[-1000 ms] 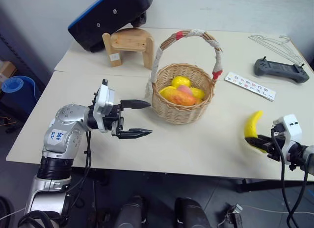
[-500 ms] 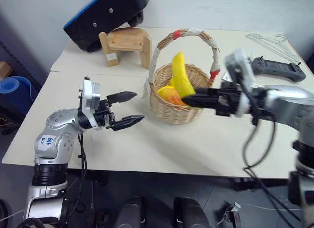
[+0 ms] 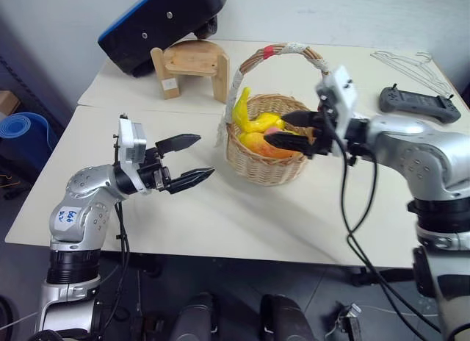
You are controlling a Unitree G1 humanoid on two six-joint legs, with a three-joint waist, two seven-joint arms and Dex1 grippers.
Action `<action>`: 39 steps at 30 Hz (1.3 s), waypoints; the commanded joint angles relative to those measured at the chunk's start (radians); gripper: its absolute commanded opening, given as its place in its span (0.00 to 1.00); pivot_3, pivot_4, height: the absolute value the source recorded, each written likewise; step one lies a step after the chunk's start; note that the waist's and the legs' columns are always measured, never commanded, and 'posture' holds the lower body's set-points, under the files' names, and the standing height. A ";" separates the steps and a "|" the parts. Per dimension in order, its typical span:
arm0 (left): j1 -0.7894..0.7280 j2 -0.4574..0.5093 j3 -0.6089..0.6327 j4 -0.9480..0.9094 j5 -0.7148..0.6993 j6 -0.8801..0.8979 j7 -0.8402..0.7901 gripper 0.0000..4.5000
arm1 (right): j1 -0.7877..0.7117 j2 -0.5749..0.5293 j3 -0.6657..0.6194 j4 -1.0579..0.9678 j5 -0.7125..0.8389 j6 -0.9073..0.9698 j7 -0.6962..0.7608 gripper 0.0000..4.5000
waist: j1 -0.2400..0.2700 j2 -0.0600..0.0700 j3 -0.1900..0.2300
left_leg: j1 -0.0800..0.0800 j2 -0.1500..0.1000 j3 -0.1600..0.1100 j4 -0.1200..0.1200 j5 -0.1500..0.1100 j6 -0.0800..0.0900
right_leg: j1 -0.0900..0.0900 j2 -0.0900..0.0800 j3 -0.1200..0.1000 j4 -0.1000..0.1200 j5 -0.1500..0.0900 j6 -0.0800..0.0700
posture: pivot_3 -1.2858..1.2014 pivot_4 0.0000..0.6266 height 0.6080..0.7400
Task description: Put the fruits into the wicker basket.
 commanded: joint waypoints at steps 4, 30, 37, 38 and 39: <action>-0.003 0.010 0.036 -0.025 -0.020 -0.014 0.018 1.00 | 0.179 -0.105 -0.147 0.103 -0.138 -0.364 0.228 0.99 | -0.002 0.000 0.000 | 0.001 0.000 0.003 0.000 0.000 0.001 | 0.000 0.000 0.001 0.000 0.000 0.001 | 0.52 0.24 1.00; -0.034 0.000 0.004 -0.016 -0.023 -0.006 0.016 1.00 | -0.111 0.155 -0.048 0.492 -0.331 -0.583 0.346 0.16 | -0.014 0.001 0.001 | 0.002 0.001 0.002 0.001 0.001 -0.001 | 0.000 0.000 0.001 0.002 0.001 0.000 | 0.52 0.24 1.00; -0.060 -0.008 -0.024 0.013 -0.017 -0.010 -0.015 1.00 | 0.066 0.102 -0.168 0.227 -0.266 -0.486 0.262 0.00 | -0.004 0.001 0.001 | 0.001 0.001 0.002 0.001 0.001 -0.001 | 0.000 0.000 0.000 0.002 0.001 0.000 | 0.52 0.24 1.00; -0.064 -0.009 -0.028 0.019 -0.015 -0.013 -0.020 1.00 | 0.107 0.088 -0.199 0.168 -0.248 -0.462 0.243 0.00 | -0.002 0.001 0.001 | 0.001 0.000 0.002 0.001 0.001 -0.001 | 0.000 -0.001 0.000 0.001 0.001 0.000 | 0.52 0.24 1.00; -0.068 -0.010 -0.031 0.027 -0.013 -0.016 -0.025 1.00 | 0.147 0.080 -0.236 0.114 -0.232 -0.448 0.219 0.00 | 0.001 0.001 0.001 | 0.001 0.000 0.002 0.001 0.001 -0.001 | 0.000 -0.001 0.000 0.001 0.001 0.000 | 0.52 0.24 1.00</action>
